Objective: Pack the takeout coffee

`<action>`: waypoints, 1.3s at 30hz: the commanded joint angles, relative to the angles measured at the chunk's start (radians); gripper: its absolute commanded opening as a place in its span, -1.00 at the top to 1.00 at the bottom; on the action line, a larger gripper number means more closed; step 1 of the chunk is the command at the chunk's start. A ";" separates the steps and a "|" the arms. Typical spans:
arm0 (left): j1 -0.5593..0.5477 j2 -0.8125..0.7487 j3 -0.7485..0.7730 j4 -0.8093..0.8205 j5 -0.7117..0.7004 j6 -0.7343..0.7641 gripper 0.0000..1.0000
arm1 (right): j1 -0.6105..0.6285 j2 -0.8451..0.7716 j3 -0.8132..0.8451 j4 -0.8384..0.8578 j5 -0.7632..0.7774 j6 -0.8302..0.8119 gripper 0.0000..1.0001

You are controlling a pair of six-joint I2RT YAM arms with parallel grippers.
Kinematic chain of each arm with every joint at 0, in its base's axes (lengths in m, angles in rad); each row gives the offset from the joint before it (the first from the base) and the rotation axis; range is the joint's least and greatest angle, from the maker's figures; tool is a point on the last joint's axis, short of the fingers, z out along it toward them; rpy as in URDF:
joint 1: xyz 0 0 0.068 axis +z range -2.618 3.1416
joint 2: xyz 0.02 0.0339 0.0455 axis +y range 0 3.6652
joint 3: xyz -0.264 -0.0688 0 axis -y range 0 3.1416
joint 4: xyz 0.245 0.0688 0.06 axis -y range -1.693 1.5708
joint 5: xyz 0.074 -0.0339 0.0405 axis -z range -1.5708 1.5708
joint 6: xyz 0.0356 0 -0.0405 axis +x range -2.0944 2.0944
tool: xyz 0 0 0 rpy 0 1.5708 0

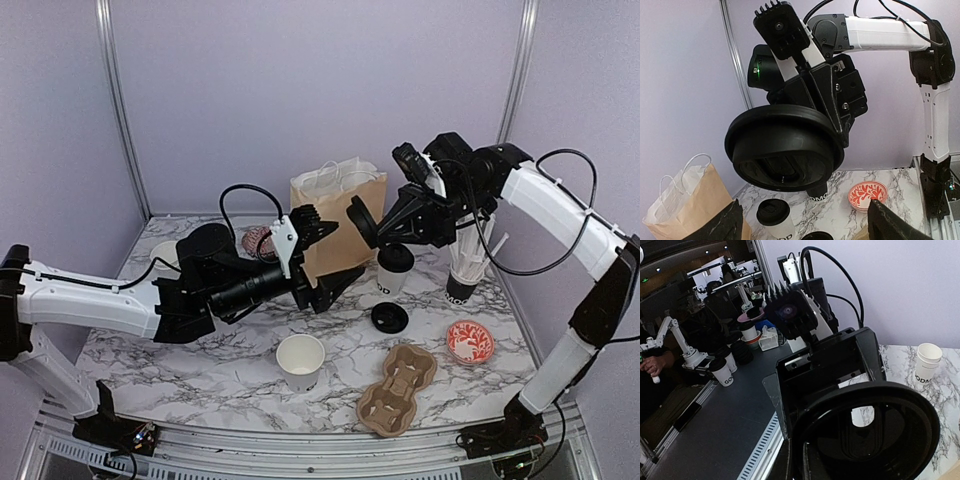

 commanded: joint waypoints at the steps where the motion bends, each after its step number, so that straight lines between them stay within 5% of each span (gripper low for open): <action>1: -0.006 0.062 0.046 0.181 -0.020 0.031 -0.76 | 0.000 0.007 0.007 -0.055 -0.079 -0.041 0.92; 23: -0.006 0.167 0.133 0.217 -0.049 0.004 -0.68 | 0.001 -0.021 -0.043 -0.040 -0.073 -0.036 0.85; 32: -0.006 0.178 0.135 0.217 -0.043 -0.003 -0.47 | 0.000 -0.022 -0.054 -0.035 -0.071 -0.036 0.83; 35: -0.006 0.158 0.122 0.202 -0.052 -0.016 -0.39 | -0.001 -0.022 -0.054 -0.033 -0.059 -0.035 0.76; 39: -0.005 0.084 0.098 0.097 -0.063 -0.037 -0.36 | -0.007 -0.023 -0.056 -0.025 0.002 -0.021 0.35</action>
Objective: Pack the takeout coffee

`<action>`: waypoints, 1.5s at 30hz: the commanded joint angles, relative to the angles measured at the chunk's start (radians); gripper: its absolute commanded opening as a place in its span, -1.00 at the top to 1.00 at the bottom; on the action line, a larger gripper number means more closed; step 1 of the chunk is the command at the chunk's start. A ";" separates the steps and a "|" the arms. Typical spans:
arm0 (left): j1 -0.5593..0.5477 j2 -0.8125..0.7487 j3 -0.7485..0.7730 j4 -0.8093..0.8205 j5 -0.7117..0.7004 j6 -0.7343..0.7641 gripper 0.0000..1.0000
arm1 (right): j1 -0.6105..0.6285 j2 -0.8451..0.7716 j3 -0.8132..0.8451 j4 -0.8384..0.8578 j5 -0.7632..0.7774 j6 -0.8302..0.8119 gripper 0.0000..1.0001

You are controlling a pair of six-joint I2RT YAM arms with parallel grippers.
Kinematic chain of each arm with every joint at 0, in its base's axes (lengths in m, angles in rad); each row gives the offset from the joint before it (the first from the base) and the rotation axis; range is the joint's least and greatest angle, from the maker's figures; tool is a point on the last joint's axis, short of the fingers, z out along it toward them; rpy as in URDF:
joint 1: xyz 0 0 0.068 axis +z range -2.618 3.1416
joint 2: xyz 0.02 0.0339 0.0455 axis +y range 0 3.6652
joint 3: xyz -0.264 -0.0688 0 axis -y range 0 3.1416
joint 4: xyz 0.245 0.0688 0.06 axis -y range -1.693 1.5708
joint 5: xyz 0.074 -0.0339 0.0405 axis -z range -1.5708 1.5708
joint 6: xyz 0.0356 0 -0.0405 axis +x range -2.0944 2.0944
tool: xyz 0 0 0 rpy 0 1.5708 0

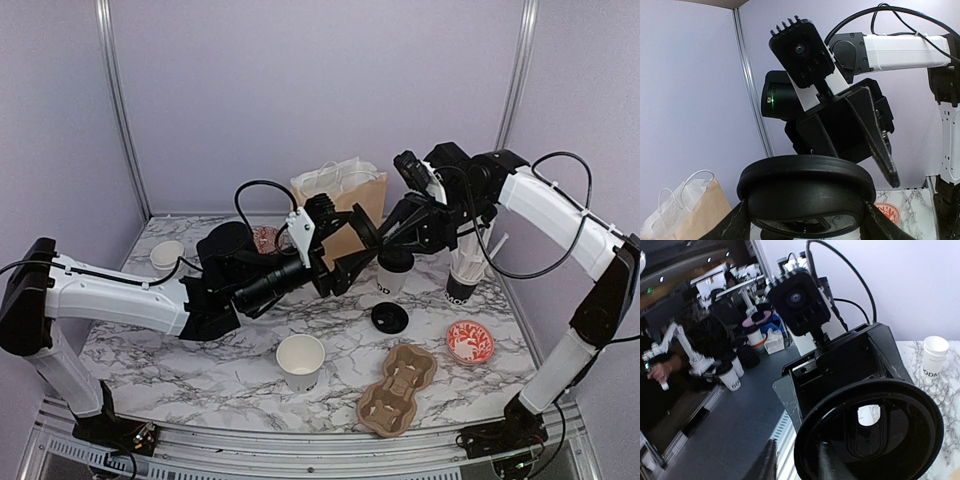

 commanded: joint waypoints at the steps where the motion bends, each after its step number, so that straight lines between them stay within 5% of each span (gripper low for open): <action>1: -0.002 -0.101 -0.001 -0.118 -0.018 -0.032 -0.35 | -0.007 -0.029 -0.001 0.006 0.069 0.008 0.27; 6: -0.003 -0.257 -0.020 -0.450 -0.011 -0.103 -0.33 | -0.080 -0.093 -0.068 0.048 0.139 0.014 0.00; 10: -0.003 -0.349 0.036 -0.893 -0.003 -0.148 -0.35 | -0.099 -0.197 -0.251 0.334 0.338 0.226 -0.08; 14: -0.003 -0.342 0.146 -1.325 0.012 -0.189 -0.37 | -0.089 -0.296 -0.440 0.583 0.479 0.317 -0.27; 20: -0.003 -0.264 0.265 -1.689 -0.038 -0.228 -0.37 | -0.034 -0.252 -0.558 0.663 0.520 0.305 -0.30; 29: -0.003 -0.123 0.383 -1.867 -0.056 -0.237 -0.36 | 0.000 -0.113 -0.686 0.731 0.459 0.243 -0.30; 45: -0.002 0.035 0.501 -1.901 0.012 -0.205 -0.35 | 0.009 -0.069 -0.693 0.698 0.475 0.174 -0.31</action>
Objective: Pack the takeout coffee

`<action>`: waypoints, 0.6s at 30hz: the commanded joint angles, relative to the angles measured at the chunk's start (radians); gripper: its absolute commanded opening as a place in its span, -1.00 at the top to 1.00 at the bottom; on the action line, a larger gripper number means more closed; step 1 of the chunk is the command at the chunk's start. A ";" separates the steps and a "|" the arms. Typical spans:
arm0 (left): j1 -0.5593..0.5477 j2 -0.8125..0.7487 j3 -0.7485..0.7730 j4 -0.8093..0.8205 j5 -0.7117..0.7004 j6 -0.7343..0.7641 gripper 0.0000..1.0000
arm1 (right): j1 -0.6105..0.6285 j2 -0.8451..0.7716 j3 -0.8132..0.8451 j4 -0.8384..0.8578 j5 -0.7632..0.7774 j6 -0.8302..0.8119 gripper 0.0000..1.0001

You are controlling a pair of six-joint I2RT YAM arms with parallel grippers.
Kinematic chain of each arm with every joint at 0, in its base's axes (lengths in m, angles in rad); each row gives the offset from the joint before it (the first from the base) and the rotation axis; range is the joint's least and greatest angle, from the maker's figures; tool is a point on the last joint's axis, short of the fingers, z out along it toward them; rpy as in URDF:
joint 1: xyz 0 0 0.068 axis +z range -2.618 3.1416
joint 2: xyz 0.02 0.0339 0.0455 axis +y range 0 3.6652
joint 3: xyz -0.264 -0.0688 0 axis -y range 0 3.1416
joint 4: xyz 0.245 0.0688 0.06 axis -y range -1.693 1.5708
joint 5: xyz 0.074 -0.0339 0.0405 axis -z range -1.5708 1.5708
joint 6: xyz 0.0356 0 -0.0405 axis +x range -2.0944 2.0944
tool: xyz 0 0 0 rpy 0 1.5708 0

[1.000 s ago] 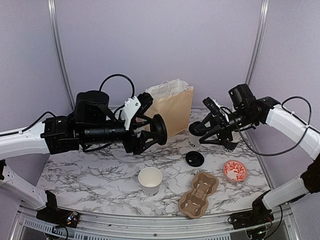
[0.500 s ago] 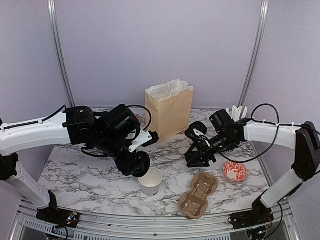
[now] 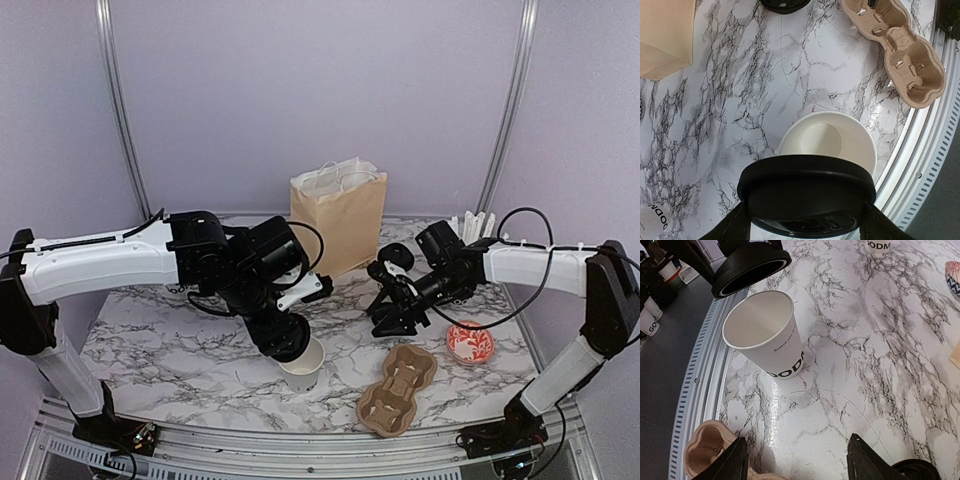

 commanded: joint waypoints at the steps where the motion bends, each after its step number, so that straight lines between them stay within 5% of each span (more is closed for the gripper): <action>1: -0.002 0.025 0.044 -0.054 0.029 0.015 -0.35 | 0.012 0.015 0.009 -0.012 -0.009 -0.035 -0.31; 18: -0.003 0.116 0.107 -0.072 0.086 0.026 -0.35 | 0.013 0.023 0.015 -0.038 -0.007 -0.064 -0.31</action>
